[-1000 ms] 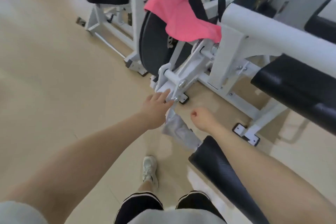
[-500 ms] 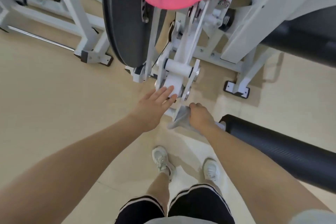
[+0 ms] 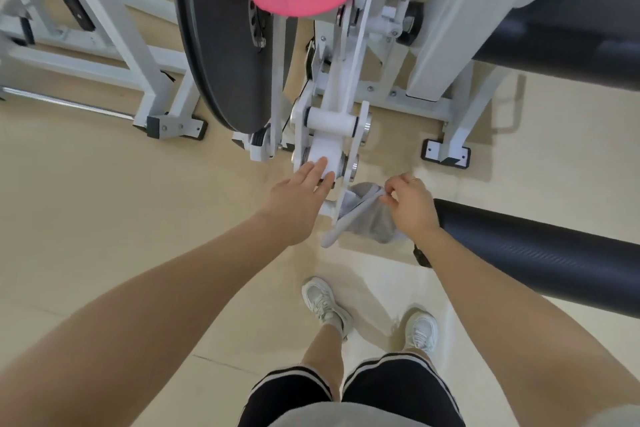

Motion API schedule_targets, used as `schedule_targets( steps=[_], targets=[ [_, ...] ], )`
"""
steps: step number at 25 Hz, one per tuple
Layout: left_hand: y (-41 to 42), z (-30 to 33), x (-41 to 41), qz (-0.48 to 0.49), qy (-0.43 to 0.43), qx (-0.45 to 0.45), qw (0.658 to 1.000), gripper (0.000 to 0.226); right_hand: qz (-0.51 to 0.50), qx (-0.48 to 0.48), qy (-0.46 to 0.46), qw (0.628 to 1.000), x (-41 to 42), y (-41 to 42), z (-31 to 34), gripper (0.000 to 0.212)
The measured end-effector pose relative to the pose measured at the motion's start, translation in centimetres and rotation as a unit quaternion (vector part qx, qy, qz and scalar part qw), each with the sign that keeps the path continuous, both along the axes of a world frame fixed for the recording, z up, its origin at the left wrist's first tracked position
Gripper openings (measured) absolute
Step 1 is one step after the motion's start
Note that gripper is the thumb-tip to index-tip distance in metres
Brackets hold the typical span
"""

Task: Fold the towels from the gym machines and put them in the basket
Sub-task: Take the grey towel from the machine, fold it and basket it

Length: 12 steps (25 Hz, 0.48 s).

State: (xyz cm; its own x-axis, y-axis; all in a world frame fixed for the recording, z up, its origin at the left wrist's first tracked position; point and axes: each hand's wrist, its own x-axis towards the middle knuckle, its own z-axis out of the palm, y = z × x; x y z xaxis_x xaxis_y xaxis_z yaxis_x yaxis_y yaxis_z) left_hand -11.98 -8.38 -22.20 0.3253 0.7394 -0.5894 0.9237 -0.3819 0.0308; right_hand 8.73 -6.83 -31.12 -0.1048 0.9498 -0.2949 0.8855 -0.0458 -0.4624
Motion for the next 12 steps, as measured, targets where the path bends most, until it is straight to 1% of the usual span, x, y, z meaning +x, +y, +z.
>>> schedule_targets(
  steps=[2,3,4,6,7,9,11,12],
  targets=[
    [-0.3,0.8,1.5,0.021,0.028,-0.013,0.999,0.074,-0.039,0.028,0.085,0.995,1.9,-1.3,3.4,0.011],
    [-0.1,1.3,2.4,0.028,0.024,-0.015,0.999,0.071,-0.05,0.029,0.122,0.991,2.9,-1.9,5.3,0.011],
    [0.1,2.0,3.4,0.028,-0.002,-0.018,0.999,0.064,-0.059,0.025,0.153,0.986,4.0,-2.6,7.2,0.012],
    [0.3,3.8,6.1,0.007,-0.12,-0.037,0.992,0.054,-0.084,0.019,0.19,0.978,6.6,-4.4,11.0,0.014],
    [0.2,4.9,7.8,-0.003,-0.191,-0.055,0.98,0.053,-0.091,0.033,0.192,0.977,8.0,-5.2,12.8,0.015],
    [-0.7,7.3,11.8,-0.01,-0.307,-0.081,0.948,0.052,-0.105,0.07,0.195,0.973,11.0,-7.1,16.1,0.013],
    [-2.4,9.7,16.6,0.004,-0.389,-0.069,0.919,0.044,-0.132,0.095,0.237,0.958,14.5,-9.5,18.9,0.01],
    [-3.3,11.0,19.1,0.016,-0.425,-0.065,0.903,0.037,-0.149,0.109,0.264,0.947,16.4,-10.9,20.3,0.013]
  ],
)
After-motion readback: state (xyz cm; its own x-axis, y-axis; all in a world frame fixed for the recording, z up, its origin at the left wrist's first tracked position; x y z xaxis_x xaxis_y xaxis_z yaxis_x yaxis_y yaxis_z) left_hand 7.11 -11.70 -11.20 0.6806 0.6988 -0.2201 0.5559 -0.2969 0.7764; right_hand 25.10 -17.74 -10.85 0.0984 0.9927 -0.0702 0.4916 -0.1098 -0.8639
